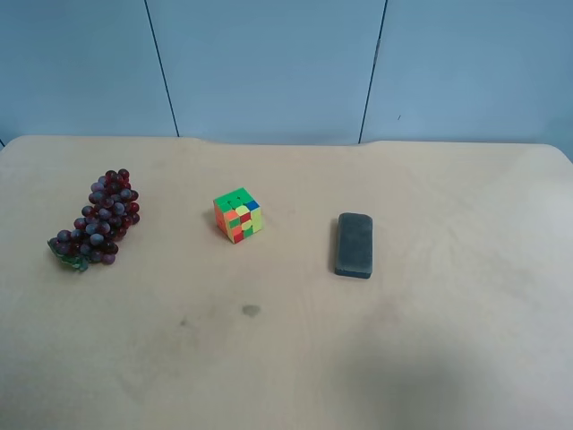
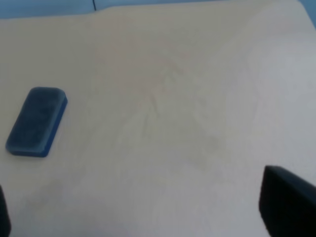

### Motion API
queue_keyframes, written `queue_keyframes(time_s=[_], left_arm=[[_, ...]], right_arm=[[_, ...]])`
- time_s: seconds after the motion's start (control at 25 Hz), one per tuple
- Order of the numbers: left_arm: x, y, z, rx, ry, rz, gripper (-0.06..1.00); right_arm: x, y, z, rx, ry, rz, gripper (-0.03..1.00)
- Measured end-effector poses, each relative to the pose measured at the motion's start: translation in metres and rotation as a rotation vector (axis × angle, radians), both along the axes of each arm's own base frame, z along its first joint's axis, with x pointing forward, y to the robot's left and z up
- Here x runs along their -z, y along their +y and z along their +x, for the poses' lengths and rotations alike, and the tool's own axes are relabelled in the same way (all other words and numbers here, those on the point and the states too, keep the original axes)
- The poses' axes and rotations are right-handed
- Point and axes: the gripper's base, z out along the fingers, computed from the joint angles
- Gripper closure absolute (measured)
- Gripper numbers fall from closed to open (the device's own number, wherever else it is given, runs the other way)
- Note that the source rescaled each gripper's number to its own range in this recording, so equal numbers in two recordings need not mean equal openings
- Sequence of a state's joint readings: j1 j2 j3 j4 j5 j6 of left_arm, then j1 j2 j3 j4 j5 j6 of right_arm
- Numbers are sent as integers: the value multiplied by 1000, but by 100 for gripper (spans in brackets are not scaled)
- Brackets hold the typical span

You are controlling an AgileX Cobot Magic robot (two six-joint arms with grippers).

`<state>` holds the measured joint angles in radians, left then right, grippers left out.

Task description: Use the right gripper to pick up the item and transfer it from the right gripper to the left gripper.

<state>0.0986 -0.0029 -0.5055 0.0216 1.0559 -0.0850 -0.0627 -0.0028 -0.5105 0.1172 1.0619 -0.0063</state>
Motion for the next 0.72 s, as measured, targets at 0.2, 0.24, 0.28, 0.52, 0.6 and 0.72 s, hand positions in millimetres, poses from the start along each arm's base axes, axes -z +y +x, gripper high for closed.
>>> queue_keyframes(time_s=[0.2, 0.24, 0.28, 0.52, 0.6, 0.72], left_arm=[[0, 0, 0, 0, -1, 0, -5], [0, 0, 0, 0, -1, 0, -5], [0, 0, 0, 0, -1, 0, -5], [0, 0, 0, 0, -1, 0, -5], [0, 0, 0, 0, -2, 0, -5], [0, 0, 0, 0, -2, 0, -5]], right_arm=[[0, 0, 0, 0, 0, 0, -2], [0, 0, 0, 0, 0, 0, -2], [0, 0, 0, 0, 0, 0, -2], [0, 0, 0, 0, 0, 0, -2], [0, 0, 0, 0, 0, 0, -2], [0, 0, 0, 0, 0, 0, -2]])
